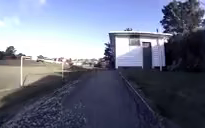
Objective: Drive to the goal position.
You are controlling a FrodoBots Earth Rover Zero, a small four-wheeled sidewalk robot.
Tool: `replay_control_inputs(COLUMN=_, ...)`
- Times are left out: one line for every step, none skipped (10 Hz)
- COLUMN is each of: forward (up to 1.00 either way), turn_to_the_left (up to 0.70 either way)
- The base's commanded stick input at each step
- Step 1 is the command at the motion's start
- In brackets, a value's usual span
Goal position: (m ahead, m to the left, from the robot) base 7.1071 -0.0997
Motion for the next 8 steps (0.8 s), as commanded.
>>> replay_control_inputs(forward=0.50, turn_to_the_left=0.00)
replay_control_inputs(forward=0.50, turn_to_the_left=0.00)
replay_control_inputs(forward=0.50, turn_to_the_left=0.00)
replay_control_inputs(forward=0.50, turn_to_the_left=0.00)
replay_control_inputs(forward=0.50, turn_to_the_left=0.00)
replay_control_inputs(forward=0.50, turn_to_the_left=0.00)
replay_control_inputs(forward=0.50, turn_to_the_left=0.00)
replay_control_inputs(forward=0.50, turn_to_the_left=0.00)
